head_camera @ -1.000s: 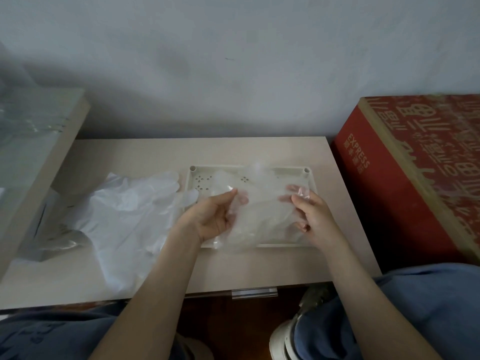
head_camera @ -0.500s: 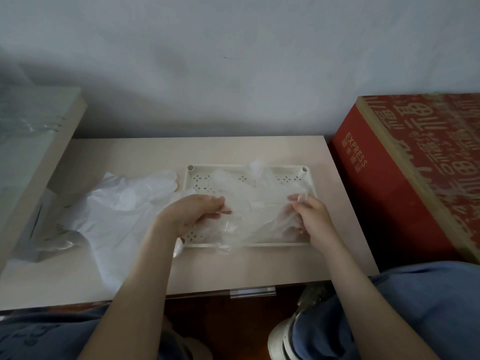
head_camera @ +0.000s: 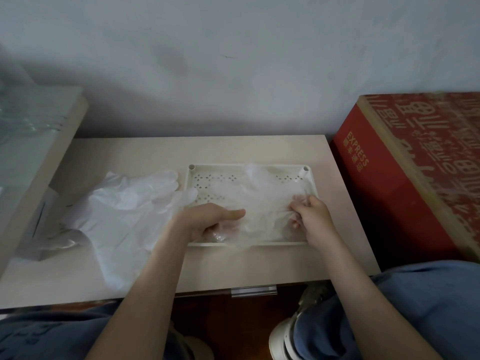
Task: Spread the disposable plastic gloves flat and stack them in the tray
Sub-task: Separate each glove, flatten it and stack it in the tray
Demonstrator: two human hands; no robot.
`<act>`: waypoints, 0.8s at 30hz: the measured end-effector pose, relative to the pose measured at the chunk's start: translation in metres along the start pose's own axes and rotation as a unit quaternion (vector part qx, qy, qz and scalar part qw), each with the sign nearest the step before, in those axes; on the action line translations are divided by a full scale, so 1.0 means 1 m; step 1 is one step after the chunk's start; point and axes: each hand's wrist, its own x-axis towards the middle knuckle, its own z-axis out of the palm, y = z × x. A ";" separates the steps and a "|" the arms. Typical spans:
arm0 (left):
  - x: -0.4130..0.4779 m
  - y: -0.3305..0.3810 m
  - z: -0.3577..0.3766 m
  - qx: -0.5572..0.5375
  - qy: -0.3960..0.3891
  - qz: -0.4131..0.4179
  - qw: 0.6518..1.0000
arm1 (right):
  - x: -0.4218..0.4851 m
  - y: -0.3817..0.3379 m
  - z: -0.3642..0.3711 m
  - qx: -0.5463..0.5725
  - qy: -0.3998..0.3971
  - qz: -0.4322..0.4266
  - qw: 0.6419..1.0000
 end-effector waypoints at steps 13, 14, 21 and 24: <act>0.000 -0.002 -0.015 -0.107 0.082 0.027 0.990 | 0.002 -0.002 0.000 -0.036 0.034 0.001 0.999; 0.001 -0.001 -0.015 -0.135 0.090 0.021 0.987 | 0.002 -0.004 0.001 -0.035 0.033 0.007 0.999; -0.005 0.005 -0.006 -0.237 0.061 0.044 0.968 | 0.000 -0.015 0.000 0.060 -0.034 0.091 0.993; -0.008 0.004 0.006 -0.165 0.031 0.153 0.974 | 0.000 -0.015 0.001 0.086 -0.046 0.108 0.989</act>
